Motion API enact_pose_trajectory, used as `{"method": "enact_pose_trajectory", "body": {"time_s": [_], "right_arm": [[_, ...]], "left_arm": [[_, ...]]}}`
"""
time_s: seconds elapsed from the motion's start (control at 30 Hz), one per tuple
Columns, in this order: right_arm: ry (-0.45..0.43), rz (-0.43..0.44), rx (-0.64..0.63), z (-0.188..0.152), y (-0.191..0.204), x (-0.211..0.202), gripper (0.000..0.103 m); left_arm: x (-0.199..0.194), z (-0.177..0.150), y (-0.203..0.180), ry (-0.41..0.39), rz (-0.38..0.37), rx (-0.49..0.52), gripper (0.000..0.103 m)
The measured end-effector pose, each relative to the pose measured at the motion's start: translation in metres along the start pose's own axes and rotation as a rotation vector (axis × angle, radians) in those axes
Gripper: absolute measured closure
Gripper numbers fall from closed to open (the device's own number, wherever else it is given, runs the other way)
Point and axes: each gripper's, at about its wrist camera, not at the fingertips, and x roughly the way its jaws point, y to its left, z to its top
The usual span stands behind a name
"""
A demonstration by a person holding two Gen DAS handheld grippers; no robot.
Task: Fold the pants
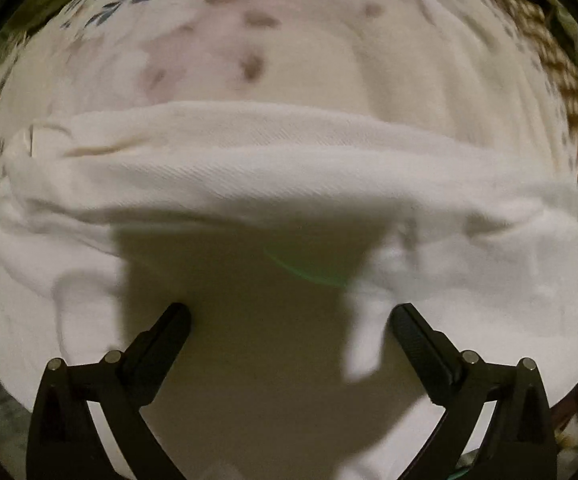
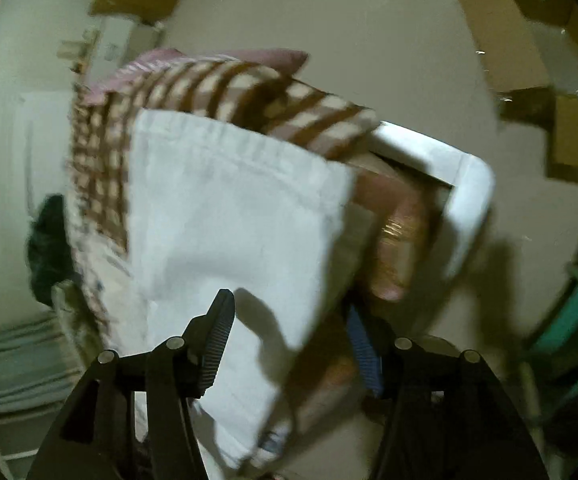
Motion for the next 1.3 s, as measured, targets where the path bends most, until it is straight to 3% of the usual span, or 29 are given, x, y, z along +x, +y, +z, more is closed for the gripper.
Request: {"method": "enact_pose_trajectory", "body": {"time_s": [0.13,0.23,0.47,0.57,0.77,0.83,0.97,1.0,1.1,1.17,1.3], "right_arm": [[-0.072,0.102,-0.02,0.0,0.009,-0.003,0.058],[-0.11,0.124,-0.053,-0.002,0.019,-0.007,0.067],[-0.144,0.041,-0.293,-0.014,0.064,-0.005,0.069],[-0.157,-0.125,-0.395,-0.011,0.08,0.017,0.069],[-0.211,-0.126,-0.619,-0.035,0.122,0.021,0.075],[-0.197,-0.124,-0.574,-0.031,0.117,0.024,0.075],[-0.153,-0.07,-0.251,0.0,0.068,0.023,0.072],[-0.183,-0.091,-0.236,0.001,0.062,0.017,0.072],[-0.27,-0.159,-0.372,-0.018,0.074,-0.002,0.072],[-0.309,-0.159,-0.417,-0.032,0.082,-0.015,0.075],[-0.285,-0.111,-0.468,-0.039,0.098,-0.019,0.079]], "left_arm": [[0.003,0.007,0.004,-0.007,0.024,0.017,0.0],[0.002,0.004,0.001,-0.02,0.026,0.009,0.0],[-0.001,0.005,-0.002,-0.007,0.034,0.001,0.0],[-0.004,0.007,-0.004,-0.004,0.038,-0.001,0.0],[-0.002,0.009,-0.002,0.017,0.039,-0.001,0.0],[0.0,0.011,-0.002,0.02,0.04,-0.005,0.0],[0.002,0.017,-0.003,0.021,0.041,-0.008,0.0],[0.002,0.017,-0.003,0.02,0.042,-0.007,0.0],[0.002,0.017,-0.003,0.016,0.042,-0.005,0.0],[0.003,0.016,-0.003,0.014,0.042,-0.004,0.0],[0.003,0.013,-0.003,0.013,0.045,-0.006,0.0]]}}
